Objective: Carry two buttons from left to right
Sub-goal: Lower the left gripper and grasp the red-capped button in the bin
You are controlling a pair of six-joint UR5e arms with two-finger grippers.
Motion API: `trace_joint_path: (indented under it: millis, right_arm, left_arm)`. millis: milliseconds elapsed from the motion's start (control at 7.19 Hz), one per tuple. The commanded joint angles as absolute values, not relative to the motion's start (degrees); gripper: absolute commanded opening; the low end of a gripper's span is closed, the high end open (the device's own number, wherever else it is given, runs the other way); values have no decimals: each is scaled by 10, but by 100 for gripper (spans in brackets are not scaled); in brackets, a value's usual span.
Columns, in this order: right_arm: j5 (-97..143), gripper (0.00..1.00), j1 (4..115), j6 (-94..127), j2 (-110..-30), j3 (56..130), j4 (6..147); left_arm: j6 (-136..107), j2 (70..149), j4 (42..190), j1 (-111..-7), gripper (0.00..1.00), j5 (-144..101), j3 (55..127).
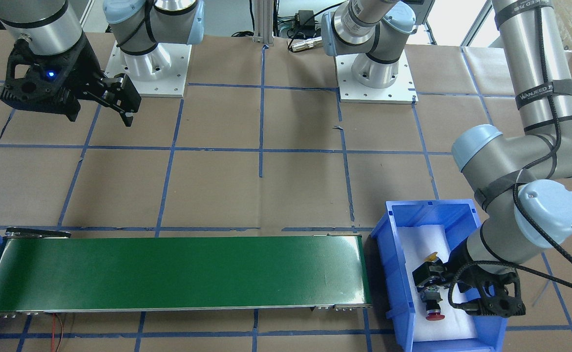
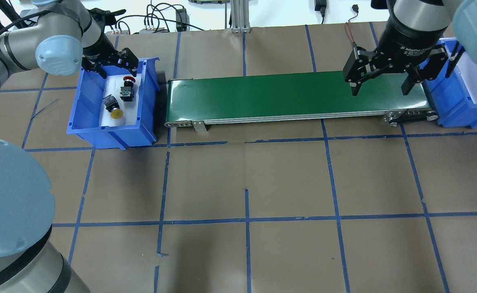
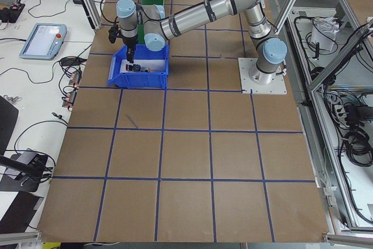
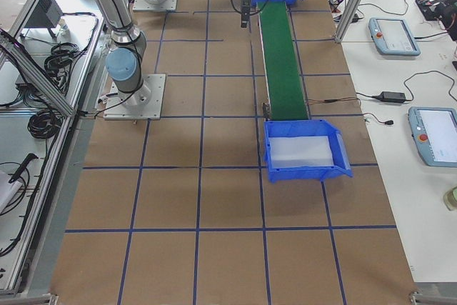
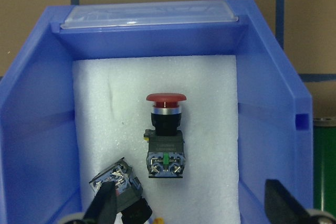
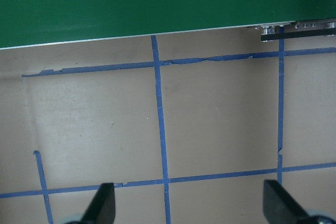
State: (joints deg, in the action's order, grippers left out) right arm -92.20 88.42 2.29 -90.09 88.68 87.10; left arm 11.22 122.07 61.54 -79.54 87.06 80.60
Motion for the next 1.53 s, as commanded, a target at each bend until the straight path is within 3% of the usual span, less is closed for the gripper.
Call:
trace_joint_path:
  millis: [0,1391]
  right_arm:
    - [-922,100,884,23,-902,889,871]
    - [-922,100,884,23,-902,889,871]
  left_arm:
    - [129,1237,596,-795,70,870,806]
    - [136,1263,577,-791,68,854,804]
